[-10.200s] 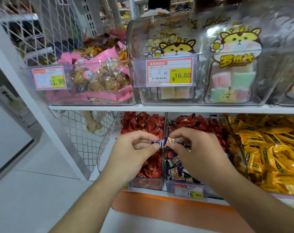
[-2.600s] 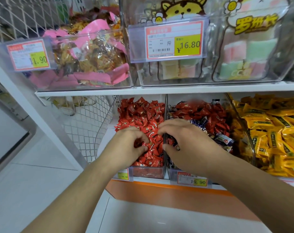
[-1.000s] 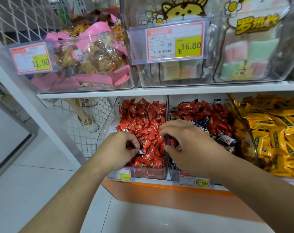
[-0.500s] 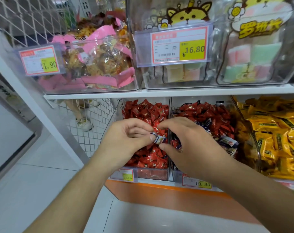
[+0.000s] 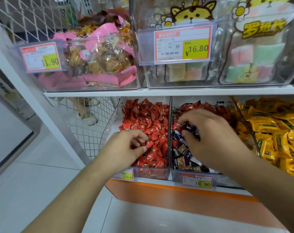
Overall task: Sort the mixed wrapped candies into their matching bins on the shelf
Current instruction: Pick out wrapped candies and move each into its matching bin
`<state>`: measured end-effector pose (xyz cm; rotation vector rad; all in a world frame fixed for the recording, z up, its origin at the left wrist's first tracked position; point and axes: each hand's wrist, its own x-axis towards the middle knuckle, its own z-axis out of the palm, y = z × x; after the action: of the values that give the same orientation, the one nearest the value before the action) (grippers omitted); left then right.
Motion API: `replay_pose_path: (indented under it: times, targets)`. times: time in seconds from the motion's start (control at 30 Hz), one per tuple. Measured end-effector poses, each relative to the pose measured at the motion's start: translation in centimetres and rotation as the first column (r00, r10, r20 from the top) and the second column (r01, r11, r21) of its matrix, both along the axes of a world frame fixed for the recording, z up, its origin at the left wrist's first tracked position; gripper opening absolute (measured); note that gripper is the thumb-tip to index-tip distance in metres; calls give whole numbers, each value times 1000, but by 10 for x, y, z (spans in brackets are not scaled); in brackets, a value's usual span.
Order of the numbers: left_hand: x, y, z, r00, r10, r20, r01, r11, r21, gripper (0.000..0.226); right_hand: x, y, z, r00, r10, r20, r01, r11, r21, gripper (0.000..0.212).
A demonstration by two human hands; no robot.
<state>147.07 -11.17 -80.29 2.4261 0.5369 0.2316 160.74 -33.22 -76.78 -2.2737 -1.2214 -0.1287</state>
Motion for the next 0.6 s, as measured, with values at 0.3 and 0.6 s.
replay_pose_path:
  times: [0.3,0.6]
  targets:
    - [21,-7,-11,933,-83,-351,142,979,144,69,-13,15,-21,977,211,-24,-212,974,-83,36]
    - [22,-5,-15,966,-63,-251,107,980,170,33,-12,17,-22,979,202,-38,-205,976,-80,34]
